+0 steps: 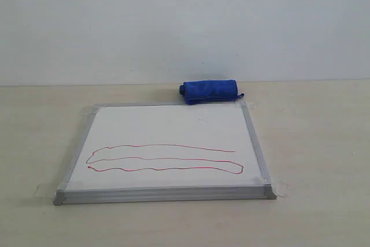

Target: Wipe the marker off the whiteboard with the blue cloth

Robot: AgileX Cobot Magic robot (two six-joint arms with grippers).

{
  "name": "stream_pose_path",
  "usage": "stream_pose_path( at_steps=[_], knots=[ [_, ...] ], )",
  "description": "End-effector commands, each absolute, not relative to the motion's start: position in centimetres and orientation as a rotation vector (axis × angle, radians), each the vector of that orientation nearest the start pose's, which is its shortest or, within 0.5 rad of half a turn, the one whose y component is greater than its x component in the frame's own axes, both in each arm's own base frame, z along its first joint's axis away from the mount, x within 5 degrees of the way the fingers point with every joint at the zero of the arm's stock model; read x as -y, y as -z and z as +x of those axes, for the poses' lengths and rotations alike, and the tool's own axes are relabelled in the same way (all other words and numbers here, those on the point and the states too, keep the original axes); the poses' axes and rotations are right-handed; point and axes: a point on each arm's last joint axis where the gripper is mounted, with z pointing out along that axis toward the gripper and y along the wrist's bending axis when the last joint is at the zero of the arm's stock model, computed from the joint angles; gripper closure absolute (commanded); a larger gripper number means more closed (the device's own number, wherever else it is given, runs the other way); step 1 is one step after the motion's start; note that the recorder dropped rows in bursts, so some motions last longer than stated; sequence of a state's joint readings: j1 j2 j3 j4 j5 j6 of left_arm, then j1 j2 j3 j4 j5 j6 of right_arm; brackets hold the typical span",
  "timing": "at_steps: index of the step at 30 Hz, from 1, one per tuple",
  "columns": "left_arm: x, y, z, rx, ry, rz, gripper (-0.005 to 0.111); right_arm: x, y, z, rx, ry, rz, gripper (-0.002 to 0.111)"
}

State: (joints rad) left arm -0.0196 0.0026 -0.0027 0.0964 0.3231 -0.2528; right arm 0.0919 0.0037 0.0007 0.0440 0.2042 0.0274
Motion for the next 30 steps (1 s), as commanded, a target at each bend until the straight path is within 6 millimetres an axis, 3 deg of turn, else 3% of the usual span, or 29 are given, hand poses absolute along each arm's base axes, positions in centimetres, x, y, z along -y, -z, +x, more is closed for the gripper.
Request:
stream_pose_path(
  at_steps=[1,12,14,15,18,19,21,22,24,25,26,27,30],
  knots=[
    [-0.2,-18.5,5.4,-1.791,0.111,-0.155,0.103,-0.6,-19.5,5.6,-1.683,-0.123,-0.027,0.108],
    [-0.2,-18.5,5.4,-1.791,0.111,-0.155,0.103,-0.3,-24.0,5.0,-1.185,-0.224,0.065,0.108],
    [-0.2,-18.5,5.4,-1.791,0.111,-0.155,0.103,0.1,-25.4,4.3,-1.003,-0.297,0.131,0.108],
    [-0.2,-18.5,5.4,-1.791,0.111,-0.155,0.103,0.4,-26.7,3.2,-0.800,-0.477,0.215,0.108],
    [-0.2,-18.5,5.4,-1.791,0.111,-0.155,0.103,0.5,-27.5,2.4,-0.673,-0.593,0.235,0.108],
    [-0.2,-18.5,5.4,-1.791,0.111,-0.155,0.103,0.5,-27.8,2.4,-0.678,-0.577,0.229,0.108],
    [-0.2,-18.5,5.4,-1.791,0.111,-0.155,0.103,0.3,-30.9,1.9,-0.750,-0.509,0.199,0.108],
    [-0.2,-18.5,5.4,-1.791,0.111,-0.155,0.103,0.2,-33.6,2.1,-0.867,-0.455,0.180,0.108],
    [-0.2,-18.5,5.4,-1.791,0.111,-0.155,0.103,-0.1,-36.1,3.2,-0.996,-0.427,0.172,0.108],
    [-0.2,-18.5,5.4,-1.791,0.111,-0.155,0.103,-0.2,-36.8,4.2,-1.080,-0.403,0.165,0.108],
    [-0.2,-18.5,5.4,-1.791,0.111,-0.155,0.103,-0.6,-38.5,6.4,-1.259,-0.363,0.150,0.108],
    [-0.2,-18.5,5.4,-1.791,0.111,-0.155,0.103,-0.8,-38.9,7.5,-1.336,-0.348,0.143,0.108],
    [-0.2,-18.5,5.4,-1.791,0.111,-0.155,0.103,-1.6,-39.1,13.4,-1.759,-0.274,0.099,0.108]
  ],
)
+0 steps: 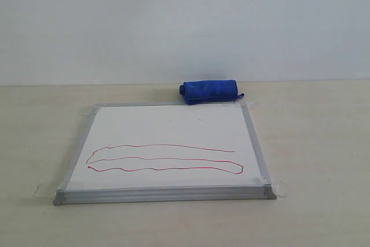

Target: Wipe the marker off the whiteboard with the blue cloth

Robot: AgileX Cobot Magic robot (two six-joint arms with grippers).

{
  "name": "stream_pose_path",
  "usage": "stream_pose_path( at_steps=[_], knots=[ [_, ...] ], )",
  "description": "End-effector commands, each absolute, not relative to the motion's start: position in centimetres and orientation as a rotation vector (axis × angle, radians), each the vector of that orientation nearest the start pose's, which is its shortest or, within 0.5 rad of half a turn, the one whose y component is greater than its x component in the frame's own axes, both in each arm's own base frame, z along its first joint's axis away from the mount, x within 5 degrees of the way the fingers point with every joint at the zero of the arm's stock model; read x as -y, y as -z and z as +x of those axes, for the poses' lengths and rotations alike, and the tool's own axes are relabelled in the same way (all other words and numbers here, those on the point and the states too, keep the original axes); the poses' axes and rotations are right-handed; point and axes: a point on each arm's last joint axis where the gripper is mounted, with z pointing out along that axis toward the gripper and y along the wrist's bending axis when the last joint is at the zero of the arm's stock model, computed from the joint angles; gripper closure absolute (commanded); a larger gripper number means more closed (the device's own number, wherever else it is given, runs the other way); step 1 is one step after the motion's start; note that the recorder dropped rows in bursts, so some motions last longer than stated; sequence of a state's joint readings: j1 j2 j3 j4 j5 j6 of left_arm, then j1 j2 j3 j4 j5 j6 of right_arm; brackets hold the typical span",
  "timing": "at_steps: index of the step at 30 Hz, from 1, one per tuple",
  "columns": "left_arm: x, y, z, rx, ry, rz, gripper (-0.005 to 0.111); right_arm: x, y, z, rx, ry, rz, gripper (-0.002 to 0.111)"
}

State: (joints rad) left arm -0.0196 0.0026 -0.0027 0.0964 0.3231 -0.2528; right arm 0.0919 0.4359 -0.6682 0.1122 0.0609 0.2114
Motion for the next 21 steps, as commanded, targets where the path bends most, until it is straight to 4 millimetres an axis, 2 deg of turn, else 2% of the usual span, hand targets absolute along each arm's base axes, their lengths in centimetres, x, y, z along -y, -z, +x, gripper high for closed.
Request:
stream_pose_path(
  at_steps=[1,2,5,8,15,19,21],
  knots=[
    [-0.2,-18.5,5.4,-1.791,0.111,-0.155,0.103,-1.8,-38.6,15.0,-1.874,-0.269,0.100,0.108],
    [-0.2,-18.5,5.4,-1.791,0.111,-0.155,0.103,-2.0,-37.9,16.7,-1.977,-0.262,0.103,0.108],
    [-0.2,-18.5,5.4,-1.791,0.111,-0.155,0.103,-2.3,-36.2,19.0,-2.116,-0.230,0.070,0.108],
    [-0.2,-18.5,5.4,-1.791,0.111,-0.155,0.103,-2.8,-34.7,21.0,-2.182,-0.208,-0.053,0.108],
    [-0.2,-18.5,5.4,-1.791,0.111,-0.155,0.103,-5.3,-32.1,27.2,-2.256,-0.337,-0.394,0.106],
    [-0.2,-18.5,5.4,-1.791,0.111,-0.155,0.103,-7.3,-31.0,31.7,-2.300,-0.360,-0.567,0.090],
    [-0.2,-18.5,5.4,-1.791,0.111,-0.155,0.103,-8.4,-30.7,34.2,-2.322,-0.386,-0.606,0.075]
  ],
)
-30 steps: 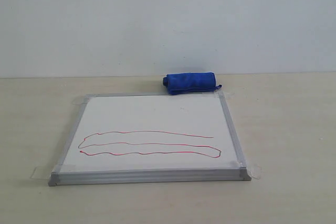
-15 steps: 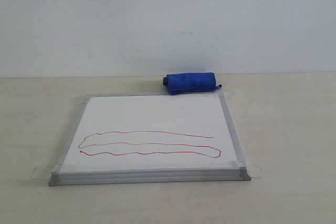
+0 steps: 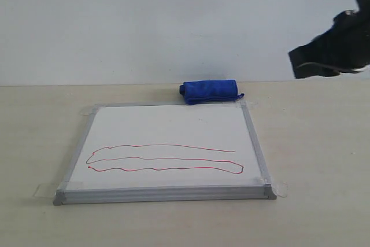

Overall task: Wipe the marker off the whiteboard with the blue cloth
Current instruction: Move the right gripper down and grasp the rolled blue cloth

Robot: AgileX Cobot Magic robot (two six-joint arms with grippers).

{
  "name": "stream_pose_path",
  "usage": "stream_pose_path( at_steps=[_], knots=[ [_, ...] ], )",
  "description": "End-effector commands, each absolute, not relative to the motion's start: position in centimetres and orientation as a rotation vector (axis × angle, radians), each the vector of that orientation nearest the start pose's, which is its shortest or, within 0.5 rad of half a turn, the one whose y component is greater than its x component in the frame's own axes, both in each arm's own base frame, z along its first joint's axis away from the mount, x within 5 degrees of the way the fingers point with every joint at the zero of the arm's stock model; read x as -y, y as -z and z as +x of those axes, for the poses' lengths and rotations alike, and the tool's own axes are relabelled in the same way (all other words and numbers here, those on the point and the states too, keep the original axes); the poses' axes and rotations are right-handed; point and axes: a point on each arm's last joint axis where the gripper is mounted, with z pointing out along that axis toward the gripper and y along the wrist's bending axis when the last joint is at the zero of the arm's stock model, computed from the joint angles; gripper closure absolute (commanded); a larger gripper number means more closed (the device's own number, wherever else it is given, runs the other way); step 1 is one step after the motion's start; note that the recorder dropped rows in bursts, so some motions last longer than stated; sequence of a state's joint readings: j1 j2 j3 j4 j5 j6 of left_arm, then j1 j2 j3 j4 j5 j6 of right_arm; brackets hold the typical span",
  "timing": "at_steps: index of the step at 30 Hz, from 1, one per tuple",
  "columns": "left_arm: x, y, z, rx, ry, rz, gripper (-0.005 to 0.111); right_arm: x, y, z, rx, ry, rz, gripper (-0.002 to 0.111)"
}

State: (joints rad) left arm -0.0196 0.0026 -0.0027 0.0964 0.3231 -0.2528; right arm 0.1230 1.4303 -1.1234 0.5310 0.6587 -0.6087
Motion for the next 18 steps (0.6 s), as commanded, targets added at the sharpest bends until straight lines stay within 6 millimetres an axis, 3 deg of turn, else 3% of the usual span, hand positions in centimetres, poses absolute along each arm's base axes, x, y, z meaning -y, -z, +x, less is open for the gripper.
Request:
stream_pose_path(
  at_steps=[1,3,8,12,18],
  knots=[
    [-0.2,-18.5,5.4,-1.791,0.111,-0.155,0.103,-9.0,-30.2,35.4,-2.347,-0.407,-0.615,0.070],
    [-0.2,-18.5,5.4,-1.791,0.111,-0.155,0.103,-9.6,-29.9,38.3,-2.393,-0.450,-0.584,0.064],
    [-0.2,-18.5,5.4,-1.791,0.111,-0.155,0.103,-10.4,-28.6,44.7,-2.507,-0.439,-0.535,0.064],
    [-0.2,-18.5,5.4,-1.791,0.111,-0.155,0.103,-11.6,-27.6,48.5,-2.464,-0.422,-0.578,0.064],
    [-0.2,-18.5,5.4,-1.791,0.111,-0.155,0.103,-13.5,-25.4,52.7,-2.344,-0.199,-0.701,0.063]
  ],
)
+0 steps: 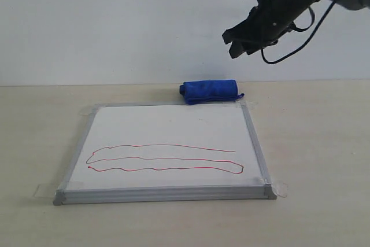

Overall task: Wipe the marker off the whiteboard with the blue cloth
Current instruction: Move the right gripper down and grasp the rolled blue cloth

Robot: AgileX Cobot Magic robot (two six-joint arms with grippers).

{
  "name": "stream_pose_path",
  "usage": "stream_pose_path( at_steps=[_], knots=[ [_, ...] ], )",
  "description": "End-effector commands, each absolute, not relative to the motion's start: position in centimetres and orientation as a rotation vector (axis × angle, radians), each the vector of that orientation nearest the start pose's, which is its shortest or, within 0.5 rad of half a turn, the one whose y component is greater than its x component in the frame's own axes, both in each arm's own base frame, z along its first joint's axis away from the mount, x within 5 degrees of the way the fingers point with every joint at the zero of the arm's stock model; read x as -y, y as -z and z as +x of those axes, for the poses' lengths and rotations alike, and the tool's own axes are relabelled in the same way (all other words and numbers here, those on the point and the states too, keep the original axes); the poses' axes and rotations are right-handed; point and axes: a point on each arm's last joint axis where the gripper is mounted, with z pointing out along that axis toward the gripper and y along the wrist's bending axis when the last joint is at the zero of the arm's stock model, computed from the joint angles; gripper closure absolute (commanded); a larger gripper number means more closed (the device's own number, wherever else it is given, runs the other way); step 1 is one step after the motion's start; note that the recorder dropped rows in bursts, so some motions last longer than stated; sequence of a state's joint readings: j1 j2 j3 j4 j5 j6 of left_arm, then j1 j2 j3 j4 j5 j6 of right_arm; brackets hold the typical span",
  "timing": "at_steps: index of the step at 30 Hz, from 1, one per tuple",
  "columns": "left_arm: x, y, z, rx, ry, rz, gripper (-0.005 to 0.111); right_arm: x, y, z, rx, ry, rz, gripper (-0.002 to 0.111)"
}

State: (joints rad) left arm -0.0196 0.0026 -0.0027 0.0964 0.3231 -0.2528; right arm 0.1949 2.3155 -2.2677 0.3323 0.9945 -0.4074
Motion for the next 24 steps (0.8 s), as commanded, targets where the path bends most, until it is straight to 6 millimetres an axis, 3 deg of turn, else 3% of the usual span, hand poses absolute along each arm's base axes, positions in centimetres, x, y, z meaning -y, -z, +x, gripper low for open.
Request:
stream_pose_path(
  at_steps=[1,8,11,19,24],
  knots=[
    [-0.2,-18.5,5.4,-1.791,0.111,-0.155,0.103,-13.6,-24.5,53.1,-2.352,-0.177,-0.725,0.063],
    [-0.2,-18.5,5.4,-1.791,0.111,-0.155,0.103,-14.3,-19.9,54.3,-2.365,-0.115,-0.964,0.063],
    [-0.2,-18.5,5.4,-1.791,0.111,-0.155,0.103,-14.5,-18.4,54.9,-2.339,-0.110,-0.980,0.063],
    [-0.2,-18.5,5.4,-1.791,0.111,-0.155,0.103,-15.7,-16.4,55.6,-2.187,-0.133,-1.104,0.063],
    [-0.2,-18.5,5.4,-1.791,0.111,-0.155,0.103,-17.3,-15.2,55.8,-2.024,-0.045,-1.301,0.063]
  ],
)
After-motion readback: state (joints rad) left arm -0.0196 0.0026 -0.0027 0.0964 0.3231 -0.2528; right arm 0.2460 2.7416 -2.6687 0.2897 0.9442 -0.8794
